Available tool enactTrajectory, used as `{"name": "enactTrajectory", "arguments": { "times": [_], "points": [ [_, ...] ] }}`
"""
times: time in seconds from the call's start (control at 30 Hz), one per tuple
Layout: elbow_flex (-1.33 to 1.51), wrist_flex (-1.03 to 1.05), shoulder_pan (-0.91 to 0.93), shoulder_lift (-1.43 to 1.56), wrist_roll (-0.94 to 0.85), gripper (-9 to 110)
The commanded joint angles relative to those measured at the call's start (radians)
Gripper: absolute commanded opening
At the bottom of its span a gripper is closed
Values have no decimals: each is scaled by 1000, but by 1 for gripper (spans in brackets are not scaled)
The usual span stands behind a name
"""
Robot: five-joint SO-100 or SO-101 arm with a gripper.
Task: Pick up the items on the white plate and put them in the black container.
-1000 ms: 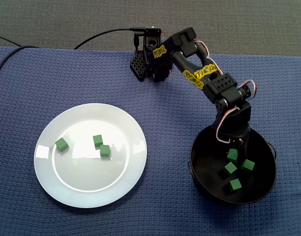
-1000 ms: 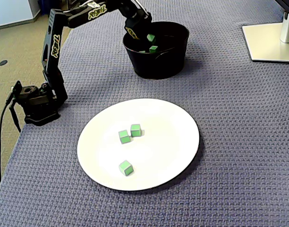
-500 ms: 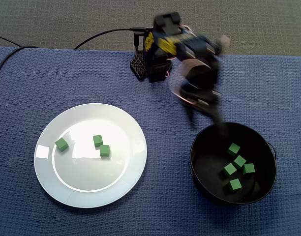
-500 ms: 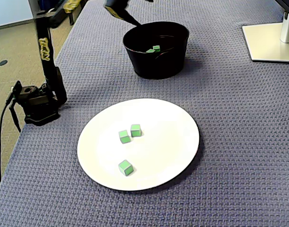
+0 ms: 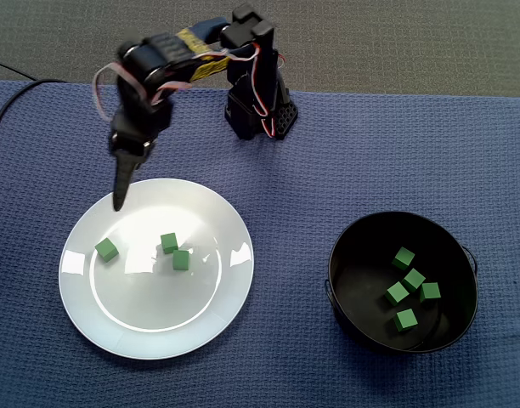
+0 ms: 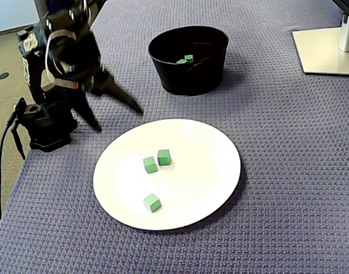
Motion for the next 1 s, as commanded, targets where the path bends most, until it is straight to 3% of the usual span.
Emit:
{"name": "enactTrajectory", "arguments": {
  "times": [0.0,0.2,0.43,0.6,0.97],
  "points": [
    [57,-95,75,-69,-43,42],
    [-51,-229,178,-256,-29,41],
    [-514,6,127,-572,8,40],
    [-615,-5,84,-646,-114,37],
    [-703,-89,75,-704,-554,35]
  ]
}}
